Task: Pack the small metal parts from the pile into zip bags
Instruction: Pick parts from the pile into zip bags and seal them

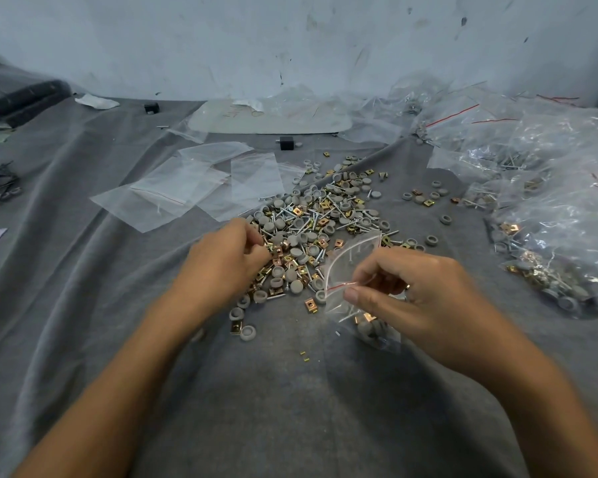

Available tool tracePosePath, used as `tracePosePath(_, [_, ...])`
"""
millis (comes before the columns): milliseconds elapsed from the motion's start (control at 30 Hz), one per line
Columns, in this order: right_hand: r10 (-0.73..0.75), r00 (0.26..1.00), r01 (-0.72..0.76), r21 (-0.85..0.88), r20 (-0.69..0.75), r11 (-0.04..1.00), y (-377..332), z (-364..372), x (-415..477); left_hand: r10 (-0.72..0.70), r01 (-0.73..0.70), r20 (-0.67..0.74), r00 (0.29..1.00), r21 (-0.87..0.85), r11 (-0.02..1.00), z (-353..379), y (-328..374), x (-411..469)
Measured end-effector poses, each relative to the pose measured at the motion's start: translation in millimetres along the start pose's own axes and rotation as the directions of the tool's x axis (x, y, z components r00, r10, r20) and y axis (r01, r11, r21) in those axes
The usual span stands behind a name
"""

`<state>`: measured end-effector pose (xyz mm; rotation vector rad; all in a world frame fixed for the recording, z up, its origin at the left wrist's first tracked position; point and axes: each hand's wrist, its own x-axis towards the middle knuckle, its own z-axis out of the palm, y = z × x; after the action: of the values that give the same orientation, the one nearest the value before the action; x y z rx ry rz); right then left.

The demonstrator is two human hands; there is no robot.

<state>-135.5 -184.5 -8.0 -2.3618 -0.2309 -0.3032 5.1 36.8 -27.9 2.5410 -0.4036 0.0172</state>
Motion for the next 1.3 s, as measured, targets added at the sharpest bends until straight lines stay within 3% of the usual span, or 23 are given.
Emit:
tracePosePath(100, [0.004, 1.0, -0.003, -0.016, 0.003, 1.0, 1, 1, 0, -0.02, 0.022, 0.014, 1.0, -0.178, 0.984, -25, 3, 2])
tracePosePath(233, [0.002, 1.0, -0.002, -0.02, -0.002, 1.0, 0, 4, 1, 0.068, -0.053, 0.022, 0.997, -0.402, 0.914, -46, 20, -7])
tracePosePath(900, [0.01, 1.0, -0.009, -0.045, 0.013, 0.999, -2, 5, 1, 0.275, -0.227, 0.199, 0.941, -0.233, 0.946, -32, 60, -41])
tracePosePath(1033, [0.017, 1.0, -0.016, -0.037, 0.01, 0.999, -2, 5, 0, 0.249, -0.173, 0.186, 0.951, -0.346, 0.922, -35, 58, -38])
tracePosePath(1300, [0.007, 1.0, -0.006, -0.066, 0.018, 0.998, -5, 6, 1, 0.233, -0.107, 0.114, 0.966, -0.645, 0.757, -19, 69, -39])
